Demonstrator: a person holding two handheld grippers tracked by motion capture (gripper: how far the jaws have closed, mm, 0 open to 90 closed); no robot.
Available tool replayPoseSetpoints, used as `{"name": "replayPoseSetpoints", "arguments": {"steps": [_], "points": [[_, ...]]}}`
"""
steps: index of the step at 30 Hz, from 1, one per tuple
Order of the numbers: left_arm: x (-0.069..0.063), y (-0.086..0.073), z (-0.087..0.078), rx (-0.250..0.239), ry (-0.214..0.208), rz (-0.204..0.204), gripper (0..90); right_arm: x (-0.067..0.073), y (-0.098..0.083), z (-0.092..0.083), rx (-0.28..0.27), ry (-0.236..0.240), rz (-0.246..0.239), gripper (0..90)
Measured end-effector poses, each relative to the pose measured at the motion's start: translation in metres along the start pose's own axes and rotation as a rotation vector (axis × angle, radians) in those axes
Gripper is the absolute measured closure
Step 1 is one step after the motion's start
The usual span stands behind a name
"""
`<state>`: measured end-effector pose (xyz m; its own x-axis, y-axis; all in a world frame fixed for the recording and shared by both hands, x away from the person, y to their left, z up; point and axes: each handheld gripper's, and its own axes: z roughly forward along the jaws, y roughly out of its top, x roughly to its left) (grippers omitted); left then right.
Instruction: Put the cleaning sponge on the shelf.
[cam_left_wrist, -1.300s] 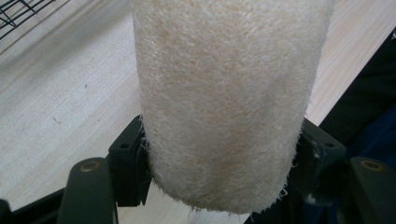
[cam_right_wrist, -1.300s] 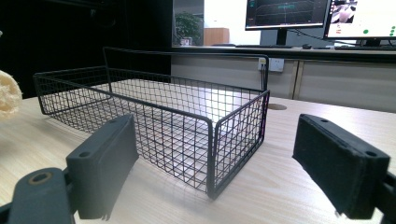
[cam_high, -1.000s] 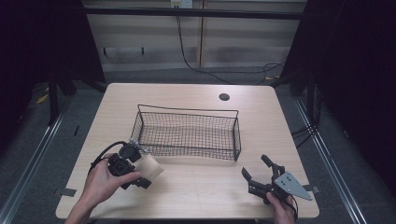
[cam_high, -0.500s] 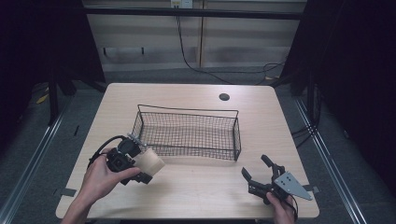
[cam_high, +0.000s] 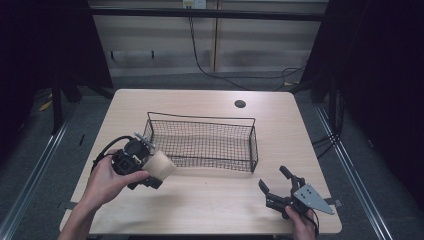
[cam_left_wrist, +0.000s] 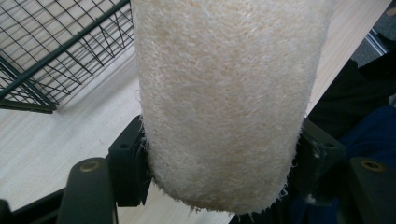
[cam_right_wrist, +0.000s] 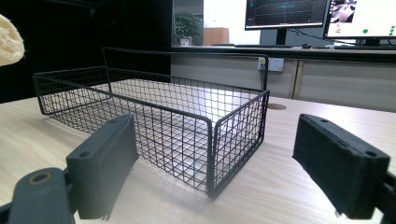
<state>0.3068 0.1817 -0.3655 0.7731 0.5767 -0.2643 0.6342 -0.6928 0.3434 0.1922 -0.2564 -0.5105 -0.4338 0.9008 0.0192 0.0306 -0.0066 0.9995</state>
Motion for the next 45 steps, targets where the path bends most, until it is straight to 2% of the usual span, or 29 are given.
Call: {"name": "replayPoseSetpoints", "arguments": {"steps": [10,25,28,30,40,43,45], "points": [[0.001,0.011,-0.008,-0.006,0.004,0.007,32.5,0.000,0.000,0.000,0.000,-0.001,0.000,13.0],[0.005,0.019,-0.017,-0.024,0.009,-0.006,32.5,0.000,0.000,0.000,-0.002,-0.001,0.002,13.0],[0.007,0.020,-0.019,-0.032,0.014,-0.019,32.5,0.000,0.000,0.000,-0.002,-0.002,-0.001,13.0],[0.010,0.022,-0.020,-0.042,0.026,-0.045,32.6,0.000,0.000,0.000,-0.001,-0.002,0.000,13.1],[0.019,0.030,-0.021,-0.052,0.023,-0.067,32.5,0.000,0.000,0.000,-0.001,-0.001,0.000,13.0],[0.022,0.032,-0.021,-0.076,0.016,-0.105,32.6,0.000,0.000,0.000,-0.001,-0.001,0.000,13.0],[0.024,0.034,-0.021,-0.089,0.015,-0.114,32.6,0.000,0.000,0.000,0.000,-0.001,0.000,13.0]]}}
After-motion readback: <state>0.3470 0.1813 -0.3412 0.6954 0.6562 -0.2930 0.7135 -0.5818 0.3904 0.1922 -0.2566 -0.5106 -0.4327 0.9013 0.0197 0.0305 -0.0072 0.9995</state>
